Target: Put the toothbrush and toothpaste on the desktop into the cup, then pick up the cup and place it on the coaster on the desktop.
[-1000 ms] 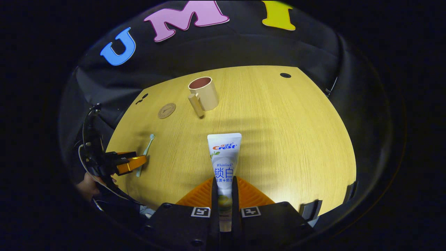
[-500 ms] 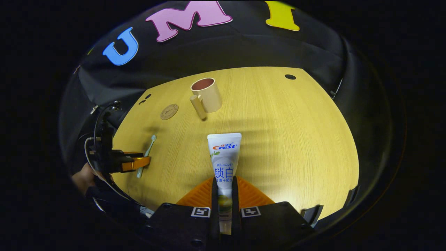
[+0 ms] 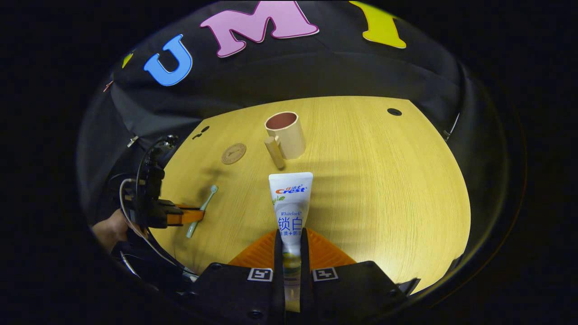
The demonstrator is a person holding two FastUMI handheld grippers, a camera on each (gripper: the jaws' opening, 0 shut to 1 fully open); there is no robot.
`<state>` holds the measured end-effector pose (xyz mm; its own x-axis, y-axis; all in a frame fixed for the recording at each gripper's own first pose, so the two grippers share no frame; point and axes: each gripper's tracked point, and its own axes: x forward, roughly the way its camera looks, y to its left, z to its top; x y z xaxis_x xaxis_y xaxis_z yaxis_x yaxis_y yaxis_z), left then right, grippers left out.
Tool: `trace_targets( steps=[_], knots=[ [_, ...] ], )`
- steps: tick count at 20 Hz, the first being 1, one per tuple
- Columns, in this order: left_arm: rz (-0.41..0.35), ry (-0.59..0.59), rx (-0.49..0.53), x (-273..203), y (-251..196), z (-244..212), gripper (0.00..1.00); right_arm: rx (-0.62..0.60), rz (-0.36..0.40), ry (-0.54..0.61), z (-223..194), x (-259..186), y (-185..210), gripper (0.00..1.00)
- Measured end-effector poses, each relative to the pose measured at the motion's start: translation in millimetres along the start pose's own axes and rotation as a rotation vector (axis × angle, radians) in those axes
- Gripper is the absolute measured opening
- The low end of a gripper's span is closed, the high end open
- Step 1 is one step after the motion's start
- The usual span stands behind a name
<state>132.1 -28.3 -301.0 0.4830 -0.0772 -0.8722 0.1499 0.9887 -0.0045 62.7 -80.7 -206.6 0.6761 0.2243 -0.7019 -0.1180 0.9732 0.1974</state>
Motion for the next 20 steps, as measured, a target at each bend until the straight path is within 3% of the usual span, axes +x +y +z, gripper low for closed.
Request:
trace_targets(
  steps=[5, 6, 7, 12, 20],
  knots=[
    [-0.017, -0.019, 0.008, -2, 0, 1, 0.07, -0.036, 0.023, -0.091, 50, -1, 10, 0.17],
    [-0.015, -0.037, 0.008, -5, 0, 4, 0.02, -0.043, 0.024, -0.113, 61, -3, 12, 0.17],
    [-0.017, -0.061, 0.009, -9, 0, 8, 0.07, -0.050, 0.028, -0.133, 72, -5, 14, 0.17],
    [-0.047, -0.199, -0.003, -43, -13, 38, 0.07, -0.077, 0.050, -0.225, 120, -10, 25, 0.17],
    [-0.133, -0.416, -0.130, -110, -29, 98, 0.06, -0.099, 0.111, -0.389, 210, 16, 46, 0.17]
  ],
)
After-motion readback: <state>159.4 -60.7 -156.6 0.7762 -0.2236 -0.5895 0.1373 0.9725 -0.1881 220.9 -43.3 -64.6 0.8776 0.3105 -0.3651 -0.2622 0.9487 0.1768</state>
